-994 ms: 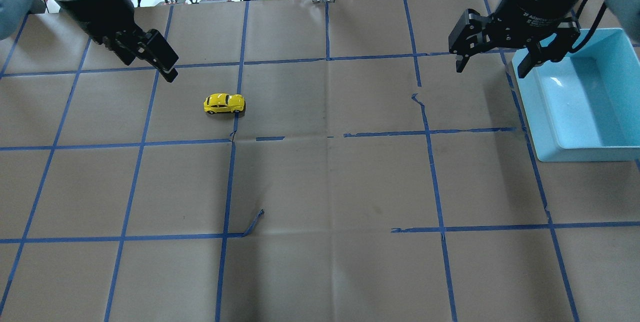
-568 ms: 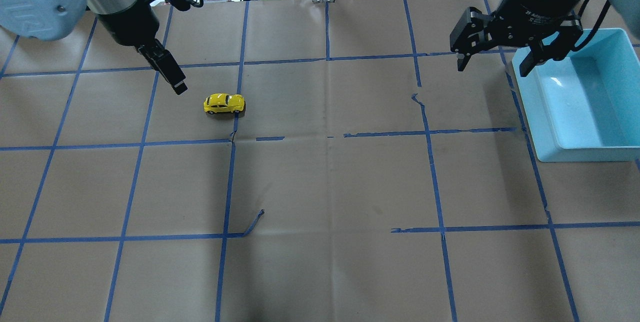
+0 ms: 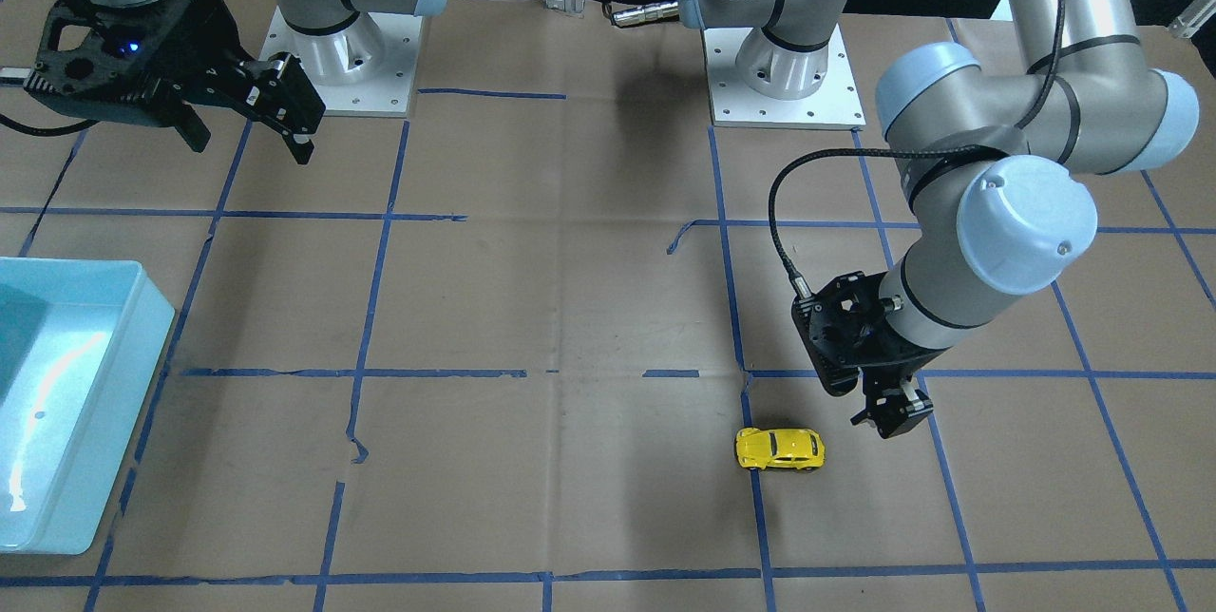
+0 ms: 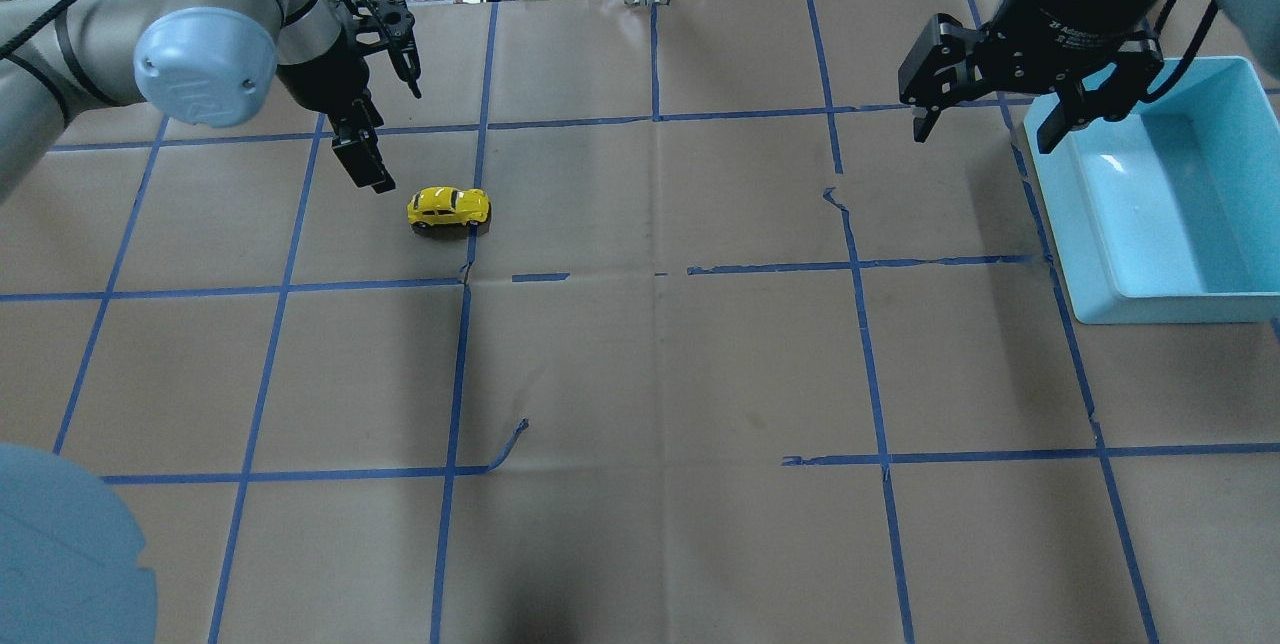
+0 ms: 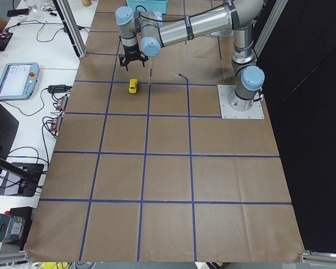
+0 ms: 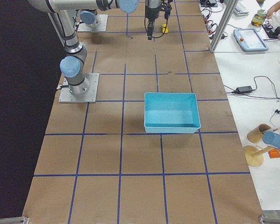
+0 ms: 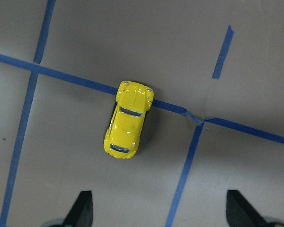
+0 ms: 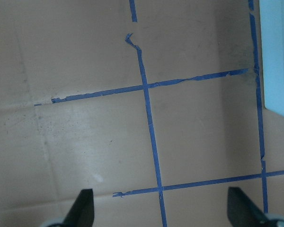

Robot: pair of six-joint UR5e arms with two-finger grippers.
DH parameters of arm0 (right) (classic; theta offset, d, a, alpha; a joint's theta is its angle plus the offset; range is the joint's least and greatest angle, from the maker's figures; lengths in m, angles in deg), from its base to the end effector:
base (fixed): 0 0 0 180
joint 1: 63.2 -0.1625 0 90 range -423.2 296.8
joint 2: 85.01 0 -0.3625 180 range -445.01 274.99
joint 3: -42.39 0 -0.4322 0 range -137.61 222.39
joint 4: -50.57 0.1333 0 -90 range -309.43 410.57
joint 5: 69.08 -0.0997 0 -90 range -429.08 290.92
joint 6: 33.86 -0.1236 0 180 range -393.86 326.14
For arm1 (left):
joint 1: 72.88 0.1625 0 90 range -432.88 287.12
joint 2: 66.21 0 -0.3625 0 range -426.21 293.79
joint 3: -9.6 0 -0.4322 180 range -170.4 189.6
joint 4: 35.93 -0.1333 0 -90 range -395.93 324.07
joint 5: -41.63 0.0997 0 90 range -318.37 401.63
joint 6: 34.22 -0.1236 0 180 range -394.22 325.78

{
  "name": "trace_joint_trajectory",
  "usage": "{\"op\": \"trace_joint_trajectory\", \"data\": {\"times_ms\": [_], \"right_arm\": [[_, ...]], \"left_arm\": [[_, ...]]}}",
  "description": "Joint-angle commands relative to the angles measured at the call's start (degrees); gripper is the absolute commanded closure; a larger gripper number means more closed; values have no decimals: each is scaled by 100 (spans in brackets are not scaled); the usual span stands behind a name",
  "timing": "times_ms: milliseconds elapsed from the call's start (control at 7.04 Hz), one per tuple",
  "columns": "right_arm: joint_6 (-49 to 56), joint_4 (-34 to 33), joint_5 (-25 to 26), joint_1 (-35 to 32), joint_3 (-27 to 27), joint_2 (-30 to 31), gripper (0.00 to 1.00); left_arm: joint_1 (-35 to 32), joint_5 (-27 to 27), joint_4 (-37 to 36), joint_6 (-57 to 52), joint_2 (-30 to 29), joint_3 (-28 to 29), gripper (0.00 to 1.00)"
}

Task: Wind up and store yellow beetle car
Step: 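Lower the left gripper down over the yellow beetle car, then close the left gripper on the yellow beetle car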

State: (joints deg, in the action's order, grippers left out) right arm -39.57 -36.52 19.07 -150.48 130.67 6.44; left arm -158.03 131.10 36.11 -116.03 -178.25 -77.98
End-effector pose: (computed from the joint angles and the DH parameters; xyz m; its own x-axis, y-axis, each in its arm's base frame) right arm 0.1123 -0.5286 0.4257 -0.9887 0.1464 -0.0326 0.1465 0.9892 -0.0013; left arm -0.0799 -0.6483 0.2270 -0.2256 0.9738 0.0300 0.9742 0.2258 -0.0050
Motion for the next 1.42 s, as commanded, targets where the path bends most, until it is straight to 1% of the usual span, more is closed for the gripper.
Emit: {"op": "trace_joint_trajectory", "data": {"times_ms": [0,142,284,852,1136,1278], "right_arm": [[-1,7,-8,0,14,4,0],[-1,7,-8,0,31,-4,0],[-1,7,-8,0,32,-4,0],[8,25,36,0,40,22,0],[8,25,45,0,40,22,0],[8,25,45,0,40,22,0]], "left_arm": [[-80,18,-661,-1007,-510,-22,2],[-176,35,-1013,-1326,-695,-66,2],[-203,35,-1190,-1303,-863,-58,2],[-282,123,-1622,-1233,-1136,-225,3],[-274,158,-1544,-1206,-1189,-233,8],[-256,158,-1518,-1215,-1189,-233,14]]}}
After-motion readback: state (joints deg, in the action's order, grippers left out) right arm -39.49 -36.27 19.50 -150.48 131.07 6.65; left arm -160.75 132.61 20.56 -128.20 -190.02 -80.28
